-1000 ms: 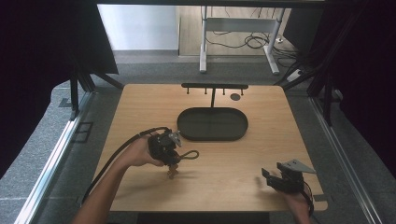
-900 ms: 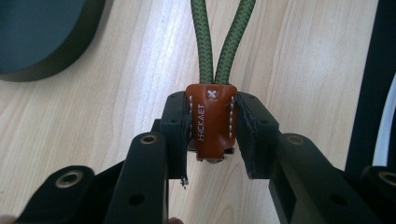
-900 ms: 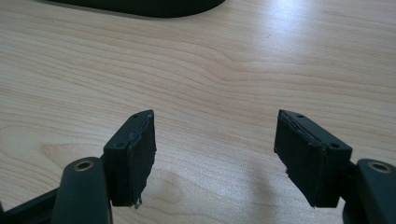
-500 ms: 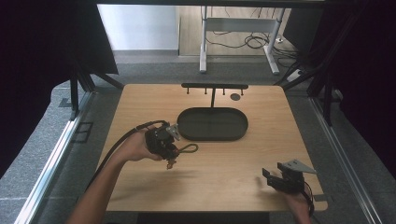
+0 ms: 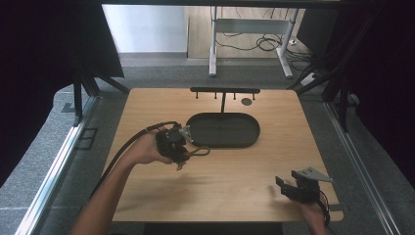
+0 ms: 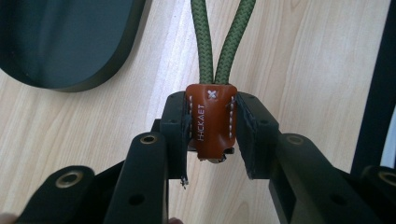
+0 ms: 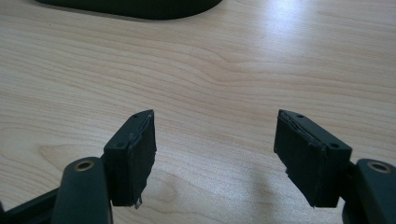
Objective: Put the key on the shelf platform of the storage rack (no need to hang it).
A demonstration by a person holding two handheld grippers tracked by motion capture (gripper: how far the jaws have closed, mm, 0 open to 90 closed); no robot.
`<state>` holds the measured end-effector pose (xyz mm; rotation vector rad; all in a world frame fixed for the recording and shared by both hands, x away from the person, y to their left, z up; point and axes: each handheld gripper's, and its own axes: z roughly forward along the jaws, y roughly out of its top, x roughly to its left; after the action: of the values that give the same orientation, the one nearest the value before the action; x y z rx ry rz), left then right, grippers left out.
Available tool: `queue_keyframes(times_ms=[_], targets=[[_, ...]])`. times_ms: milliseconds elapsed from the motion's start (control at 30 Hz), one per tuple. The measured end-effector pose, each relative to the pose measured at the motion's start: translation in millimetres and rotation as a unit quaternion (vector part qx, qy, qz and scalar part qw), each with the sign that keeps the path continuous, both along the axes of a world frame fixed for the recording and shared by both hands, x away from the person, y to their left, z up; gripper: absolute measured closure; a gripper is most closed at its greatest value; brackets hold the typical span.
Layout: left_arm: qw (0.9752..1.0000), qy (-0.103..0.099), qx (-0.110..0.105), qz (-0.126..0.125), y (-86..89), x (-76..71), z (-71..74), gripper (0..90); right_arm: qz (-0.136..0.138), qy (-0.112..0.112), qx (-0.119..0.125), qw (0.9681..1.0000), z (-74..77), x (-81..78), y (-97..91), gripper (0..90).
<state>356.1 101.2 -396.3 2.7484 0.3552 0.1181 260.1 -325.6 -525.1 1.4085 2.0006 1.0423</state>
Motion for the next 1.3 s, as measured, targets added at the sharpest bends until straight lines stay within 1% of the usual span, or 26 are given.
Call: queue_keyframes(times_ms=[233,333,600,667,833,900,933,1000,1133,1300], targets=[[1.0,-0.002,-0.001,-0.004,-6.4,3.8,3.8,66.6,0.001,0.0,-0.001,1.0,-0.2,0.0,0.6,29.8],[0.9999,0.001,-0.009,-0.006,-8.7,6.8,5.0,66.6,0.0,0.001,-0.001,1.0,-0.3,0.1,0.5,29.8],[1.0,0.002,-0.007,-0.004,-16.5,14.1,6.4,66.6,0.0,0.001,-0.002,1.0,-0.5,0.1,-0.1,29.8],[0.9999,0.002,-0.007,-0.007,-18.5,16.2,7.7,66.6,0.0,0.001,-0.002,1.0,-0.7,0.1,0.2,29.8],[1.0,0.001,0.0,-0.004,-24.2,22.9,12.4,66.6,0.003,0.002,-0.004,1.0,-1.3,0.4,1.3,29.8],[1.0,0.0,0.0,-0.006,-25.7,26.5,14.7,66.6,0.003,0.002,-0.004,1.0,-1.4,0.3,1.3,29.8],[1.0,0.002,-0.003,-0.005,-26.4,27.9,15.7,66.6,0.003,0.002,-0.003,1.0,-1.2,0.3,1.2,29.8],[1.0,-0.001,-0.008,-0.003,-28.0,30.4,16.9,66.6,0.003,0.002,-0.003,1.0,-1.0,0.2,0.7,29.8],[1.0,0.002,-0.008,-0.004,-32.0,35.0,18.4,66.6,0.002,0.003,-0.003,1.0,-1.2,0.5,0.4,29.9],[1.0,0.003,-0.003,-0.006,-34.9,41.4,20.8,66.6,0.0,0.004,-0.002,1.0,-1.3,0.3,0.1,29.9]])
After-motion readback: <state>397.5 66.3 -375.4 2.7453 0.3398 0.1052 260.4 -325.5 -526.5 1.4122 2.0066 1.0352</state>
